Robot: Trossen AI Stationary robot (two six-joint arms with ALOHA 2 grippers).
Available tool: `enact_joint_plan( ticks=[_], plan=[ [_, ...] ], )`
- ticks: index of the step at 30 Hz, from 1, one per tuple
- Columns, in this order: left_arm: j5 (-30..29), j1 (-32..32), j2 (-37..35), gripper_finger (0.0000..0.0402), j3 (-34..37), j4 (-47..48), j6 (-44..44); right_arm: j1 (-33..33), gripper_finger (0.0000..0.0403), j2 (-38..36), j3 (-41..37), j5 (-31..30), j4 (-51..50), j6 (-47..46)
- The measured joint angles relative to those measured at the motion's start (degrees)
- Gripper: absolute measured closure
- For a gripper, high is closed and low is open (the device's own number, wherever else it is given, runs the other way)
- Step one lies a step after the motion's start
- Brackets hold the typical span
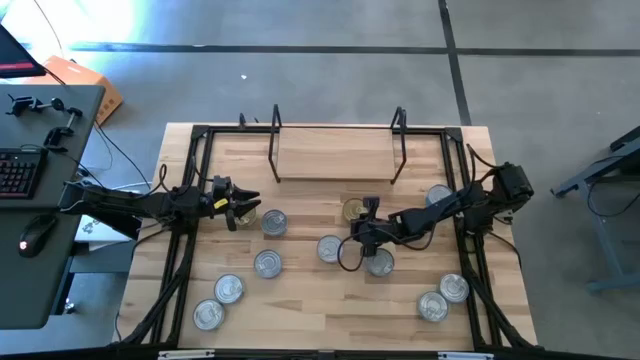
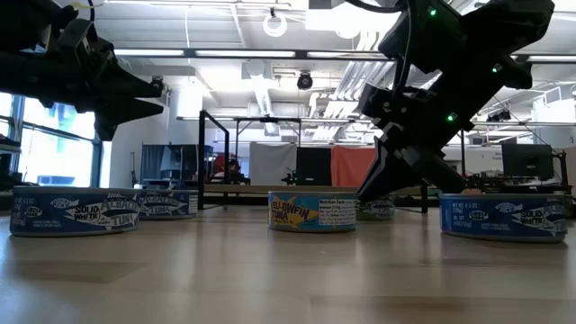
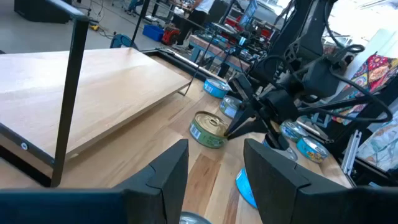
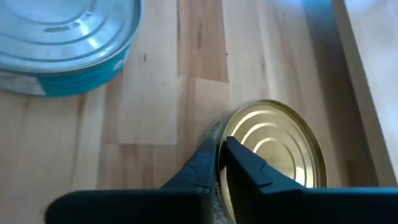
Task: Stack canned seafood by type on shelf
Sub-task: Put the green tuna can on the shelf
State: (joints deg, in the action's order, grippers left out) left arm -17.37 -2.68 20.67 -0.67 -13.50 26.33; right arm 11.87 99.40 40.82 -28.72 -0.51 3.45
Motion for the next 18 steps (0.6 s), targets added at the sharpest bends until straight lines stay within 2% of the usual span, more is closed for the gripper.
enact_joint_plan(
  ticks=[5,15,18],
  plan=[
    [0.0,0.0,0.2,0.0255,0.0,-0.1,0.0,0.0,0.0395,-0.1,0.0,-1.4,-0.3,-1.8],
    [0.0,0.0,0.2,0.0255,0.0,-0.1,0.6,3.9,0.0403,-0.5,9.0,-8.8,-18.9,1.6],
    [0.0,0.0,0.2,0.0255,0.0,-0.1,0.6,4.0,0.0403,-0.6,10.8,-9.3,-20.1,1.4]
  ],
)
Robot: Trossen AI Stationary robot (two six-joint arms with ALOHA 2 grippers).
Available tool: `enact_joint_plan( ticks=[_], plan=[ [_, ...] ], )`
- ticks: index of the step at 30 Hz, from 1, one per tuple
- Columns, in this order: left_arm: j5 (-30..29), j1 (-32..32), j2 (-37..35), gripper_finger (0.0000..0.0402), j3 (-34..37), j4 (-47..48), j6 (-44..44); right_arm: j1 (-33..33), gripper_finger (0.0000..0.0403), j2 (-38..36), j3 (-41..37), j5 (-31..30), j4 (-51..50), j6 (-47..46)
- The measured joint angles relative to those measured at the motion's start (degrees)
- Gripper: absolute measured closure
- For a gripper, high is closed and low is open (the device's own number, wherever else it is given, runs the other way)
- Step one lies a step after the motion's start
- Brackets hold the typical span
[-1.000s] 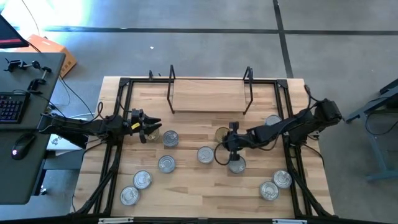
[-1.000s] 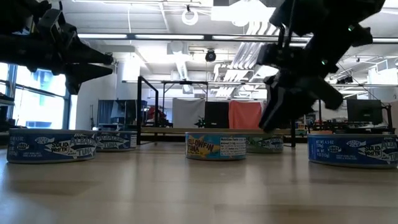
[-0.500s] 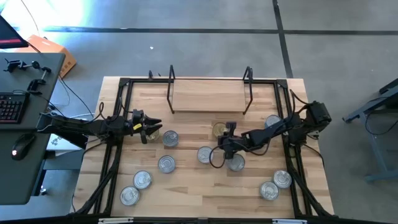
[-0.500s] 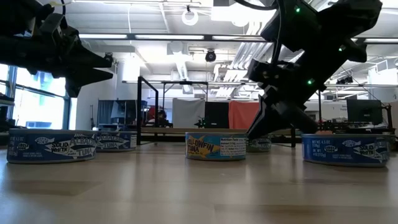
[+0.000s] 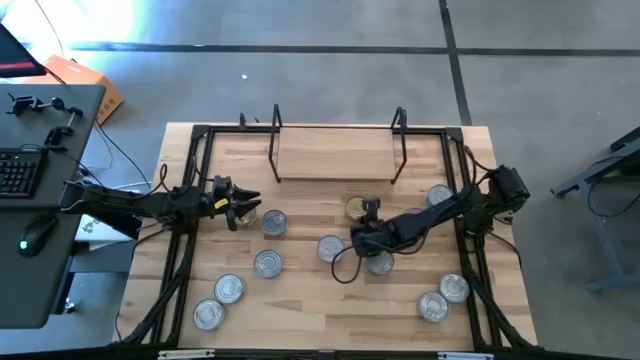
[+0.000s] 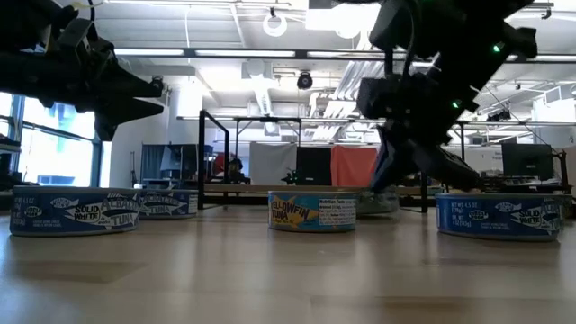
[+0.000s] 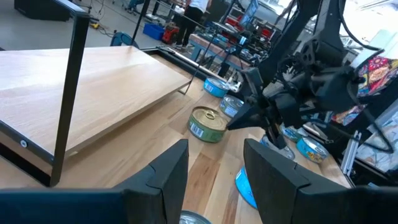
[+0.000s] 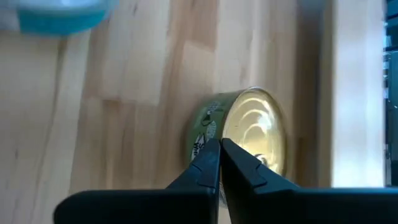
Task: Stack canned seafood by type on shelf
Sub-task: Put the green tuna can on the shelf
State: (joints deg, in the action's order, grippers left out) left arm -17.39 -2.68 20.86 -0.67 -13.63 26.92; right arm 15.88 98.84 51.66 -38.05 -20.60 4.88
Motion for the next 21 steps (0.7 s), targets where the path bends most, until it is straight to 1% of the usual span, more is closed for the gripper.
enact_joint_plan(
  ticks=[8,12,15,17,21],
  plan=[
    [0.0,0.0,0.0,0.0255,0.0,0.0,0.0,0.0,0.0403,-0.3,0.6,-0.4,0.1,-3.2],
    [0.1,0.0,0.4,0.0255,0.0,0.0,0.0,0.0,0.0403,-0.9,0.6,1.3,0.6,-3.9],
    [2.5,-0.5,2.3,0.0255,0.0,-0.1,-0.2,-0.5,0.0403,-1.4,0.6,2.0,1.0,-3.9],
    [2.5,-0.9,4.6,0.0255,0.0,-1.8,-3.4,-1.3,0.0403,-1.9,0.6,3.6,1.6,-4.0],
    [5.0,-2.5,11.2,0.0255,-0.6,-12.8,-15.4,-3.7,0.0403,-2.2,0.7,7.7,2.9,-4.9]
  ],
)
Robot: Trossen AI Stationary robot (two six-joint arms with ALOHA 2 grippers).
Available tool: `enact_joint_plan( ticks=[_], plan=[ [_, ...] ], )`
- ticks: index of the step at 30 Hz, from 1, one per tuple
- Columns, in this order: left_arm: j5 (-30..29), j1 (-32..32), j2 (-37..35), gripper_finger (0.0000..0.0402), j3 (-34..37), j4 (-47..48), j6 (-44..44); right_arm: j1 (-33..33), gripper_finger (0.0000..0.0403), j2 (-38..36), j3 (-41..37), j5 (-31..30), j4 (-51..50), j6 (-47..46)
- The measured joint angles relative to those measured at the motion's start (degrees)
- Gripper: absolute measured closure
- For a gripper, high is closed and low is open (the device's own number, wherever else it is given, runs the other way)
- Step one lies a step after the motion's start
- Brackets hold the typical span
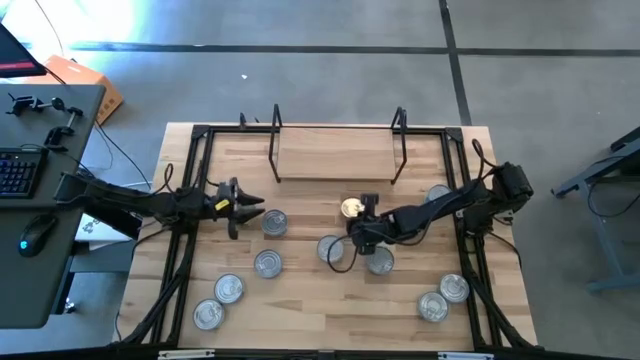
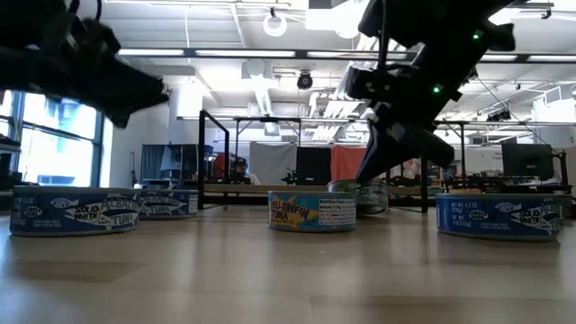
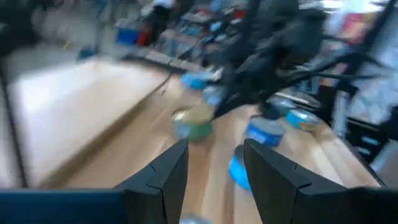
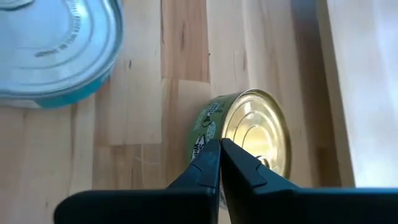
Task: Stack canned seafood by type on shelf
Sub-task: Put the green tuna can on the shelf
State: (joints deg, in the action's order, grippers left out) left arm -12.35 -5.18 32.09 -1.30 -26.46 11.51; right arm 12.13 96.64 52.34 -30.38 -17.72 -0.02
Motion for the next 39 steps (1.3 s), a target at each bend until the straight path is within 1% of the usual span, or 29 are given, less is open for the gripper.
enact_joint_plan(
  ticks=[2,7,9,13,16,19,22,25,30,32,37,39],
  plan=[
    [-0.5,-1.1,4.3,0.0255,-1.8,-3.4,-5.7,-1.2,0.0403,0.0,0.0,0.9,0.0,0.0],
    [-3.2,-2.1,17.7,0.0255,-10.7,-3.8,-17.2,-4.0,0.0403,0.0,0.0,4.8,2.5,0.1],
    [-3.2,-2.1,24.6,0.0255,-14.8,-3.5,-22.1,-4.9,0.0403,0.0,0.0,6.9,3.7,0.0],
    [-3.3,-2.1,39.3,0.0255,-23.4,-3.5,-33.5,-6.1,0.0403,-0.4,0.0,7.2,4.8,-1.8],
    [-3.3,-2.0,49.9,0.0253,-29.2,-3.5,-42.4,-6.8,0.0403,-0.8,0.1,8.5,5.2,-4.8],
    [-3.9,-1.7,58.9,0.0244,-34.7,-3.8,-49.0,-7.1,0.0403,-0.8,0.1,9.6,5.1,-7.6],
    [-3.9,-1.2,66.2,0.0225,-39.4,-3.7,-53.7,-7.2,0.0403,-0.8,0.1,10.1,5.1,-9.5],
    [-4.5,-0.5,71.8,0.0202,-43.2,-3.8,-57.3,-7.2,0.0403,-1.1,0.1,11.5,5.1,-11.3],
    [-10.3,0.3,77.4,0.017,-47.6,-3.9,-63.3,-7.2,0.0403,-1.9,0.1,13.2,5.1,-13.1],
    [-11.1,0.7,78.9,0.0166,-48.8,-3.9,-65.2,-7.2,0.0403,-2.2,0.1,14.2,5.3,-13.1],
    [-10.8,2.3,81.8,0.0165,-50.2,-3.8,-69.1,-7.2,0.0403,-3.4,0.1,14.6,6.9,-13.5],
    [-10.8,2.9,82.7,0.0165,-50.8,-5.0,-69.2,-7.2,0.0403,-3.9,0.1,14.8,7.5,-13.7]
  ],
)
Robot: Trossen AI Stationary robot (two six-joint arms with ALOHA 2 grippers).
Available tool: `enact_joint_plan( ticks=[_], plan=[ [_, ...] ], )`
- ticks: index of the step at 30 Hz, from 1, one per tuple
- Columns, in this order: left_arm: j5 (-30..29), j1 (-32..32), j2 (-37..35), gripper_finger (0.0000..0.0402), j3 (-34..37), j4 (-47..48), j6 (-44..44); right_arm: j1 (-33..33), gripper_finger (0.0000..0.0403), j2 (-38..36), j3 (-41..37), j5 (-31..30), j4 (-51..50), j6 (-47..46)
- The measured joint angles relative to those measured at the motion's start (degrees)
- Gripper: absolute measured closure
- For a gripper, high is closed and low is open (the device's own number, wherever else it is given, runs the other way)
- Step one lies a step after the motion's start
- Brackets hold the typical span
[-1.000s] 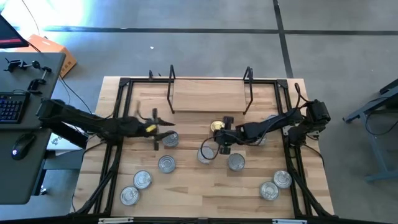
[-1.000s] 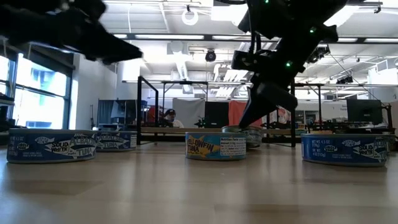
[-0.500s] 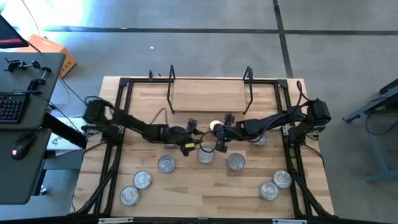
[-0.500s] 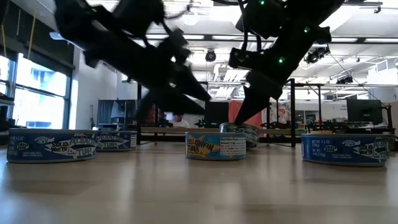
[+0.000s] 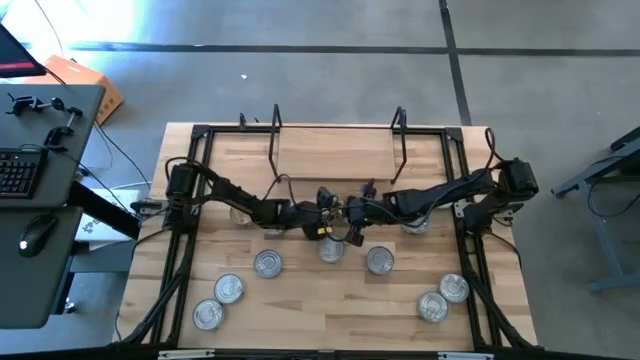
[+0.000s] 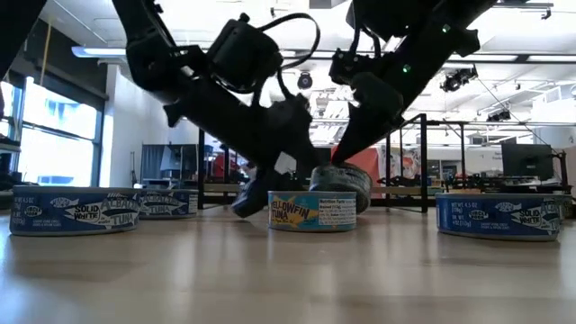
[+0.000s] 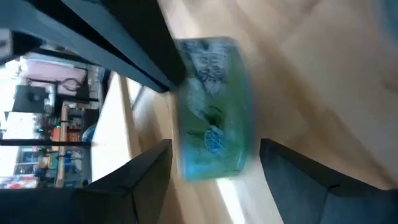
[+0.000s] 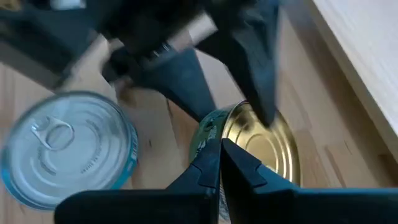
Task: Stack canned seafood by type on shelf
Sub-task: Put the green tuna can on the shelf
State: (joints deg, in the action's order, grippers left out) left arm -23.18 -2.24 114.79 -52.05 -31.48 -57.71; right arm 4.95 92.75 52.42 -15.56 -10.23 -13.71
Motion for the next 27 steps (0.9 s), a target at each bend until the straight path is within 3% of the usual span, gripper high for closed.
enact_joint_plan(
  ticks=[6,11,14,18,21,22,25,27],
  plan=[
    [0.0,0.8,0.9,0.0175,0.1,-3.5,5.3,0.0,0.0403,-1.5,0.0,0.7,0.7,-0.2],
    [0.1,0.1,1.0,0.0233,0.2,-4.5,8.0,0.4,0.0394,-2.5,0.0,2.7,-0.3,-1.0],
    [0.9,-0.6,1.0,0.0274,0.2,-3.6,11.7,0.5,0.036,-4.2,0.0,5.5,-0.6,-3.5],
    [1.7,-1.5,1.0,0.0274,0.2,-3.2,16.0,0.9,0.0292,-7.3,0.0,12.9,-0.7,-2.2],
    [1.3,-2.0,1.0,0.0274,0.2,-3.3,20.0,3.6,0.0256,-9.6,0.0,16.5,-1.1,4.9],
    [0.7,-2.1,1.0,0.0274,0.2,-3.3,21.3,5.5,0.025,-10.0,0.0,14.3,-1.6,7.8],
    [-0.6,-2.4,0.2,0.0274,0.2,-3.3,24.6,11.5,0.0246,-9.6,0.0,-3.6,-3.3,12.0],
    [-0.6,-2.4,-0.8,0.0274,0.2,-3.2,26.2,13.8,0.0246,-8.5,0.0,-12.1,-3.8,12.6]
  ],
)
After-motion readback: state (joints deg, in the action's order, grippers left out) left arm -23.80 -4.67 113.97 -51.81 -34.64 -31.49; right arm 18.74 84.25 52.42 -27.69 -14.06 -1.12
